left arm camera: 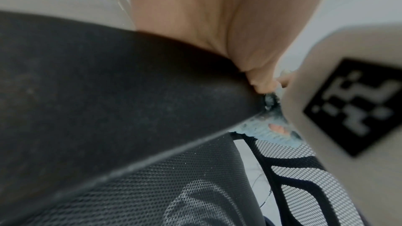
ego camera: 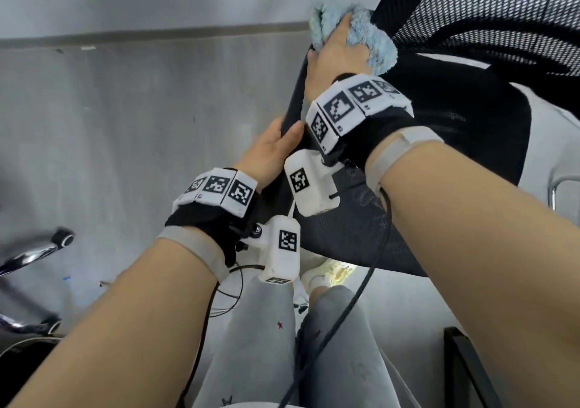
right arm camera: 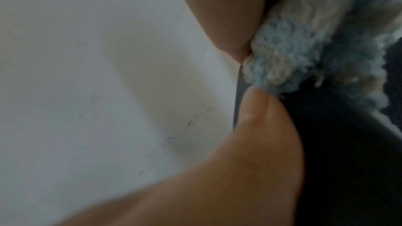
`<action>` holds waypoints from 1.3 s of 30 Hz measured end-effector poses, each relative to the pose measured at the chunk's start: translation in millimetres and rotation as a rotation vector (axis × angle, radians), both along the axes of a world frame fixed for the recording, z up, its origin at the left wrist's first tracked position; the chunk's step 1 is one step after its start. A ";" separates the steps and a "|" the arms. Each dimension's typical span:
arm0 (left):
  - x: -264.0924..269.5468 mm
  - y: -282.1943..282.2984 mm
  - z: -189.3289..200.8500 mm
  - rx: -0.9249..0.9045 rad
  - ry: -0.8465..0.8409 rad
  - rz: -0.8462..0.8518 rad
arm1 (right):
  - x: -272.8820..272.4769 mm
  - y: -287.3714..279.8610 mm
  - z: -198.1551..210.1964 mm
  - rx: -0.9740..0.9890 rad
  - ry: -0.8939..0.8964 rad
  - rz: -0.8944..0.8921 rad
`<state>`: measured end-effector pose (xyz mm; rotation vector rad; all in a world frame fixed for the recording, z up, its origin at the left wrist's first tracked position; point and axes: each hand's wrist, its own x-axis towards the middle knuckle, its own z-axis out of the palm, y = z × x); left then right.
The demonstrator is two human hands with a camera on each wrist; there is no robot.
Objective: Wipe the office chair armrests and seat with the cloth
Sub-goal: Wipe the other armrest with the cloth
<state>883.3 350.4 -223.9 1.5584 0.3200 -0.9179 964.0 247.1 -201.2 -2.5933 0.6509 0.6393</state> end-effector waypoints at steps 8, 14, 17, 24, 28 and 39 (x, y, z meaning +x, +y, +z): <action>-1.1 -0.1 3.9 -0.122 -0.022 0.061 | -46.0 -27.9 3.9 0.388 -0.032 0.125; -8.8 0.9 2.9 -0.137 -0.024 0.085 | -75.7 -39.6 9.6 0.486 -0.081 0.111; -17.8 9.2 3.4 -0.062 0.062 0.112 | -51.5 -45.1 13.0 0.422 -0.190 0.018; -65.3 38.4 -10.4 -0.072 0.182 0.198 | -19.0 -33.8 -9.5 0.215 -0.168 0.097; -75.5 36.1 -13.6 -0.088 0.188 0.275 | -31.3 -40.0 -16.5 0.353 -0.153 0.204; -75.0 24.4 7.3 -0.082 0.288 0.484 | -158.8 -21.2 -10.9 0.608 -0.059 0.472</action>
